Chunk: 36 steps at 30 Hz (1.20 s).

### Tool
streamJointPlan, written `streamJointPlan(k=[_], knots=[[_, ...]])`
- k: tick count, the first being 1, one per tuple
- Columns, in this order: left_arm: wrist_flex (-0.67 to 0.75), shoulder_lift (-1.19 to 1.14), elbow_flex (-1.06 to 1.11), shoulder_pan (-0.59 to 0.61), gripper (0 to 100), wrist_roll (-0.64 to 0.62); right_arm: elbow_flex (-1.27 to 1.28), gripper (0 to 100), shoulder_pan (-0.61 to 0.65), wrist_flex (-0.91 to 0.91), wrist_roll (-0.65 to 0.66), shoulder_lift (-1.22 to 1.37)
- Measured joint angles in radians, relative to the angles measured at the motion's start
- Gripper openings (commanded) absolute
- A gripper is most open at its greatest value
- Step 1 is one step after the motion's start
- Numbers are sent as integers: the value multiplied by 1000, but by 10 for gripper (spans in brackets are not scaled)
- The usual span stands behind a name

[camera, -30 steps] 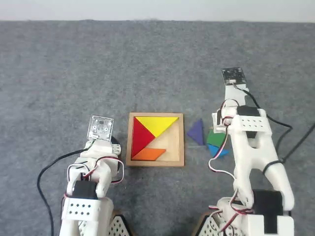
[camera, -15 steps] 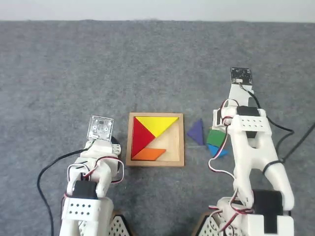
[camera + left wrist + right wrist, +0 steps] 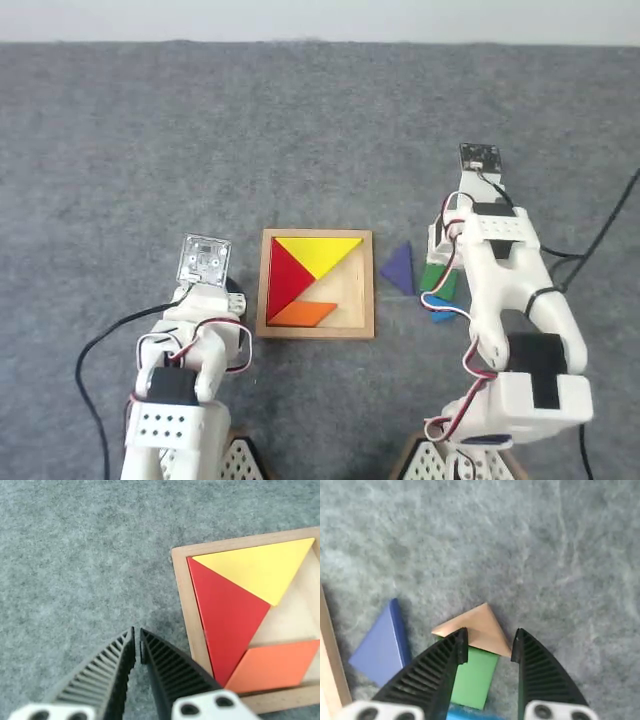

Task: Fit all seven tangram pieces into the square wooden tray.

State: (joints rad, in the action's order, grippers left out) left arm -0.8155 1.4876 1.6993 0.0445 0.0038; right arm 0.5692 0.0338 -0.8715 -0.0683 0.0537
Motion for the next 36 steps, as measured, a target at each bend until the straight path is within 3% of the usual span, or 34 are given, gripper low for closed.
streamJointPlan(k=[22, 28, 36], knots=[[0, 0, 0, 0, 14, 0, -31, 143, 0, 28, -6, 43], [0, 0, 0, 0, 14, 0, -54, 141, 12, 12, 146, 60], [0, 0, 0, 0, 14, 0, -54, 140, 28, 12, 167, 61]])
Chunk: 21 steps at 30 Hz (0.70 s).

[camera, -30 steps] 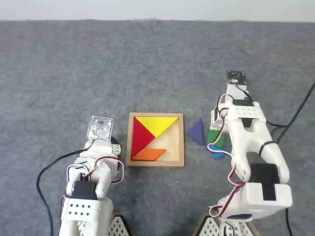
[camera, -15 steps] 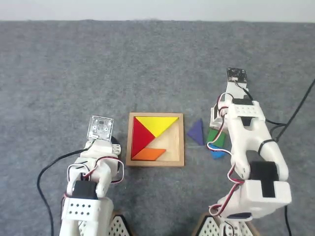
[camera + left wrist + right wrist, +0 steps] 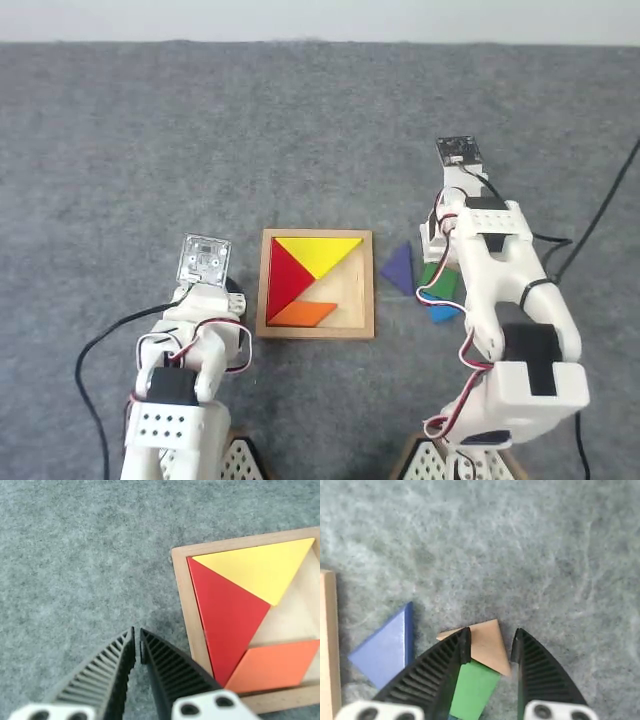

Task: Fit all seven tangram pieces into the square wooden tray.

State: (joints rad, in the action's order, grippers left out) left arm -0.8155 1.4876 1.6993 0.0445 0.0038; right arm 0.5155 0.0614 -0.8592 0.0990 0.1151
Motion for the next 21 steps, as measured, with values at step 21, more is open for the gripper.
streamJointPlan(k=[21], knots=[[0, 0, 0, 0, 14, 0, -43, 143, 8, -41, 476, 20]])
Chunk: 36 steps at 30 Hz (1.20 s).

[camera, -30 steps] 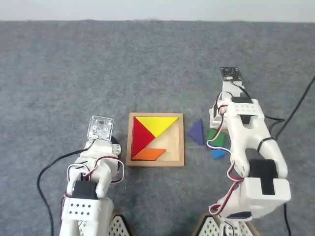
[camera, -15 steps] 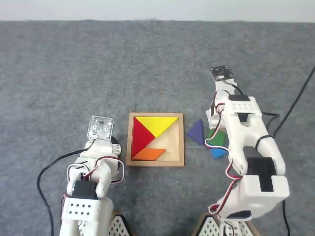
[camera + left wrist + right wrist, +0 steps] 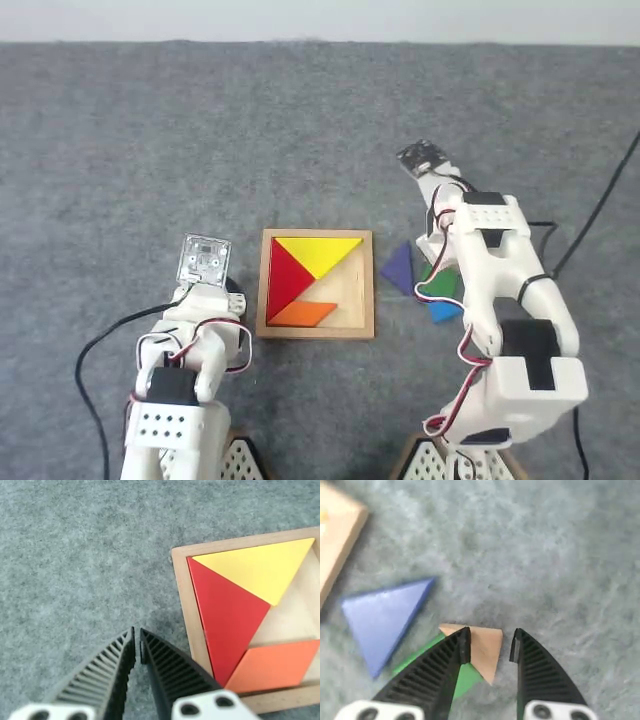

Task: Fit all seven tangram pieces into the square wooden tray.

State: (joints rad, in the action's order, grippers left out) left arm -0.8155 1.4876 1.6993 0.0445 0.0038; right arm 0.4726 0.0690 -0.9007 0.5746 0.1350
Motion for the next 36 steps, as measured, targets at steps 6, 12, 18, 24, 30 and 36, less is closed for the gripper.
streamJointPlan(k=[6, 12, 18, 24, 30, 36], knots=[[0, 0, 0, 0, 14, 0, -9, 144, 29, -112, 201, 0], [0, 0, 0, 0, 14, 0, -9, 131, 31, -129, 275, 0], [0, 0, 0, 0, 14, 0, -9, 15, 31, -129, 285, 0], [0, 0, 0, 0, 14, 0, -32, 7, 29, -135, 255, -2], [0, 0, 0, 0, 14, 0, -91, 7, 29, -209, 178, 2], [0, 0, 0, 0, 14, 0, -195, 35, 31, -330, 126, 2]])
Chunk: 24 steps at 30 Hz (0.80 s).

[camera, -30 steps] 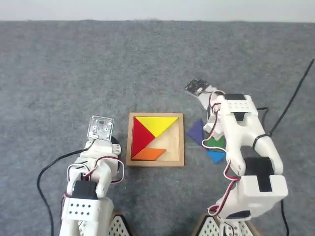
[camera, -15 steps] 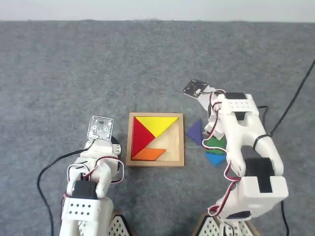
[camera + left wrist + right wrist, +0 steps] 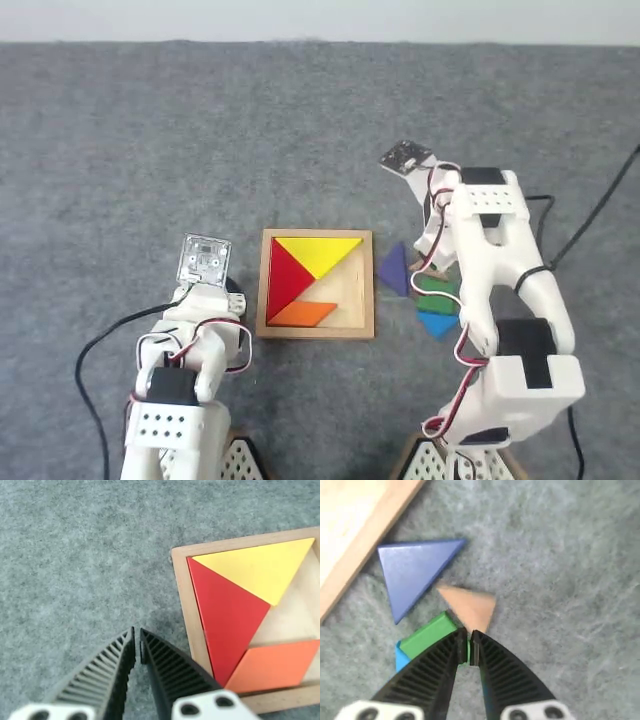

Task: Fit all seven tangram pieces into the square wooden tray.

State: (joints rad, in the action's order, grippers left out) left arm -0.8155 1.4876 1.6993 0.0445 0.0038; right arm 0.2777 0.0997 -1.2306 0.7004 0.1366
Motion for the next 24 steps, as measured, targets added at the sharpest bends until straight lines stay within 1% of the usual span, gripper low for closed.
streamJointPlan(k=[4, 6, 9, 13, 16, 20, 24], knots=[[0, 0, 0, 0, 14, 0, -11, 174, 14, -31, 17, 11], [0, 0, 0, 0, 14, 0, -11, 217, 34, -52, 46, 20], [0, 0, 0, 0, 14, 0, -11, 220, 63, -54, 98, 34], [0, 0, 0, 0, 14, 0, -11, 220, 71, -54, 233, 72], [0, 0, 0, 0, 14, 0, -11, 220, 69, -40, 301, 104], [0, 0, 0, 0, 14, 0, -14, 220, 68, -3, 339, 146], [0, 0, 0, 0, 14, 0, -17, 220, 74, 37, 342, 161]])
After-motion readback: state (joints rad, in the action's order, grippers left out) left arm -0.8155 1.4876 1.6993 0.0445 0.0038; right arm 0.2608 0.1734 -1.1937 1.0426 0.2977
